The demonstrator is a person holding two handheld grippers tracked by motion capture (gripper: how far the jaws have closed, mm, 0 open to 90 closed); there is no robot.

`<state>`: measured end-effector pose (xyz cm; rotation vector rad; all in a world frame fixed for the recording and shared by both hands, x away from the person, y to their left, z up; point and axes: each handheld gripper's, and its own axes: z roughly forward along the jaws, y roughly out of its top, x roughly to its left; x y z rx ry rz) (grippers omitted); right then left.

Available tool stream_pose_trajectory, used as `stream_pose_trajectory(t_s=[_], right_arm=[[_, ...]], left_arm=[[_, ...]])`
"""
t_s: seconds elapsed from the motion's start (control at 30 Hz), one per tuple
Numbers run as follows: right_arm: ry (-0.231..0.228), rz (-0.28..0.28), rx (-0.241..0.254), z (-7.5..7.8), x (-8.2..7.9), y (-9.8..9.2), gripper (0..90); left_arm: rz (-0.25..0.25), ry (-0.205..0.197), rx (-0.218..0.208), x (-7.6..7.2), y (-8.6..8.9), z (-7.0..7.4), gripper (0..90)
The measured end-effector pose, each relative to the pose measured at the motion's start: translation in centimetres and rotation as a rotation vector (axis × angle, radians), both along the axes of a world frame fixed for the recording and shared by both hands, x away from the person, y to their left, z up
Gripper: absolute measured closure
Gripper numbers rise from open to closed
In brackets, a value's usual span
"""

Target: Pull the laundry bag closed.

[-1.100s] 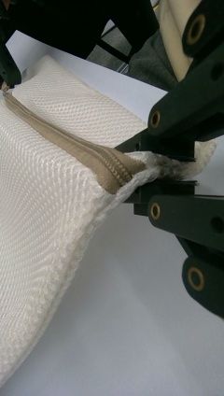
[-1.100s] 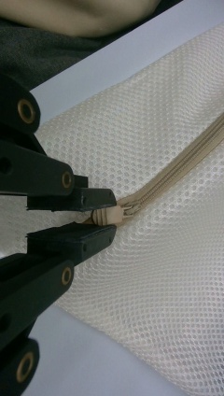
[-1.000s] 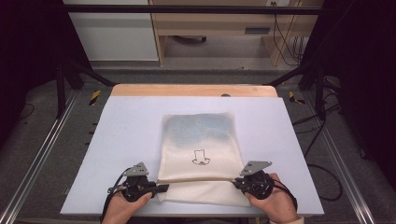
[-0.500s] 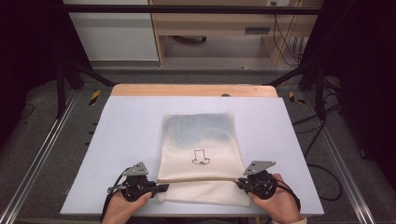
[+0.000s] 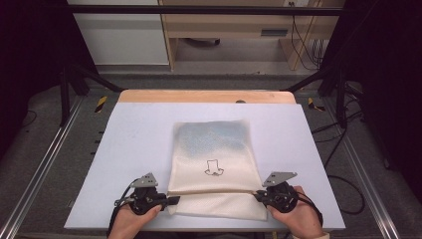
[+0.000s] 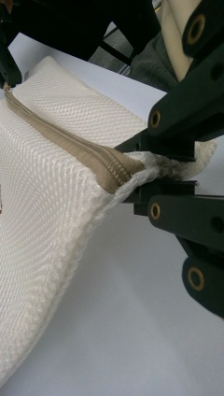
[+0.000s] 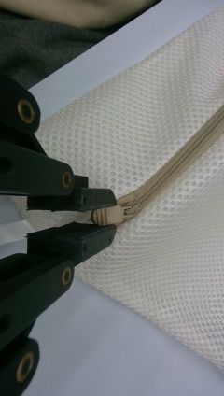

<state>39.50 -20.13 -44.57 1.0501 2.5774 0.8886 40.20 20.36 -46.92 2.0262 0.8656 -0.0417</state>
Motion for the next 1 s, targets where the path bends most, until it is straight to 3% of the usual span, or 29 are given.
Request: stream_pose_trajectory(t_s=[1.0], right_arm=[[0.020,-0.046,-0.020,-0.4,-0.3,-1.3,81.7]], left_arm=[[0.013,-0.004,-0.006,0.0,0.2,0.2,82.0]])
